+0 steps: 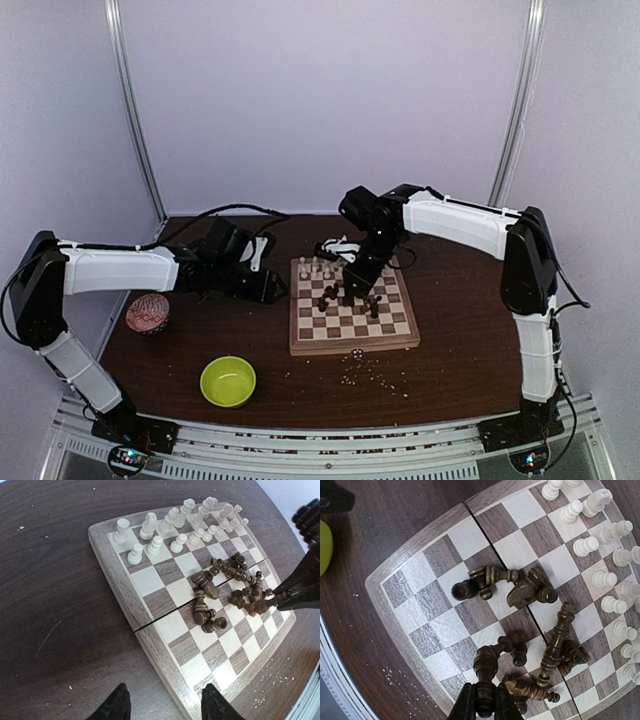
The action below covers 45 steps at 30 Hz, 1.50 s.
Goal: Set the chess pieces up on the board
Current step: Pick up the chess pile from the chessboard, then pass from the right arm to the left
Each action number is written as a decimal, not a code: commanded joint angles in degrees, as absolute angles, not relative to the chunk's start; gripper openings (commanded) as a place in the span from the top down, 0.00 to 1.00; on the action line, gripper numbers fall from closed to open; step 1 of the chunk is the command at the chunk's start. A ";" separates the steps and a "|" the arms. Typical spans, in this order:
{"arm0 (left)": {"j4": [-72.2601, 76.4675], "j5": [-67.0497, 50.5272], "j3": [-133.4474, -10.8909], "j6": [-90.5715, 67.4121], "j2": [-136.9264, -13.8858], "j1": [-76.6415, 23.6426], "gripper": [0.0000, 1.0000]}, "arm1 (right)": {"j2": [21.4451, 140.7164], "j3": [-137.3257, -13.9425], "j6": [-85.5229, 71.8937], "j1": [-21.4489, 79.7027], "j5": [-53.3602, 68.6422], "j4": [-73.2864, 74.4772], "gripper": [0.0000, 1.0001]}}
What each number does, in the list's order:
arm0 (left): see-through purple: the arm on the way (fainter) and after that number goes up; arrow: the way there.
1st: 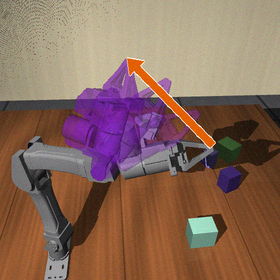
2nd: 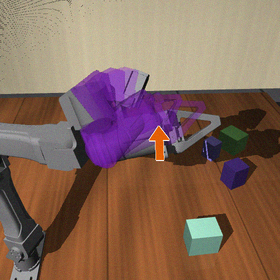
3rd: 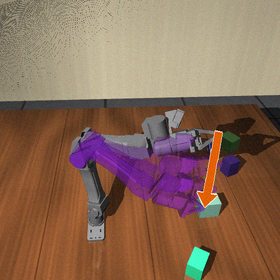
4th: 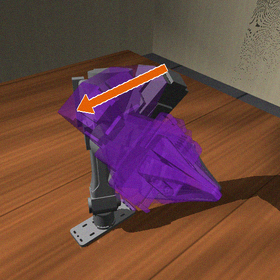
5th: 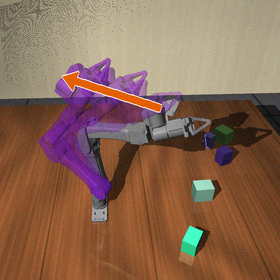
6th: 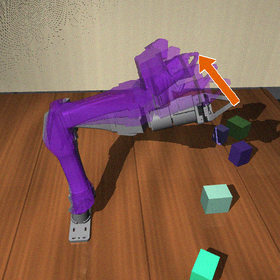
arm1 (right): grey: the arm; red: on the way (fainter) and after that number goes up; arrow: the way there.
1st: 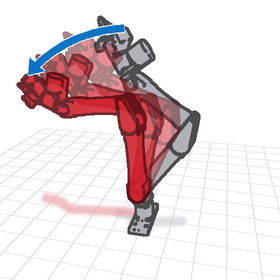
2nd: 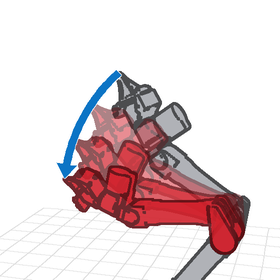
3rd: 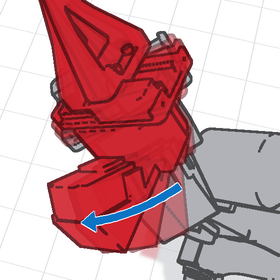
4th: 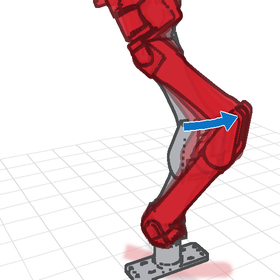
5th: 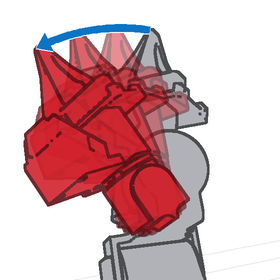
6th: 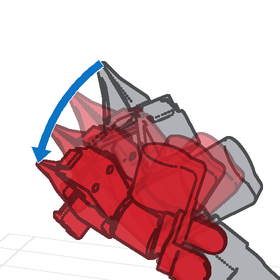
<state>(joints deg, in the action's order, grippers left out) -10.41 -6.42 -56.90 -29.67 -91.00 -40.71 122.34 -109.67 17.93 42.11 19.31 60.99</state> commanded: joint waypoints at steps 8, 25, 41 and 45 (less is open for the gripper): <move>-4.14 -10.28 -56.33 -27.64 -92.37 -40.52 0.49 | 113.78 -100.39 22.60 42.63 23.91 61.26 1.00; 49.53 -33.02 -35.38 -28.82 -88.21 -40.97 0.45 | 103.04 -103.94 19.36 39.58 44.21 64.64 1.00; 57.31 -42.21 -45.28 -33.63 -97.11 -44.85 0.38 | 99.16 -104.00 17.57 36.82 52.27 63.71 1.00; 54.05 -45.66 -48.22 -32.88 -99.12 -45.47 0.38 | 98.97 -103.85 17.21 36.35 52.64 63.35 1.00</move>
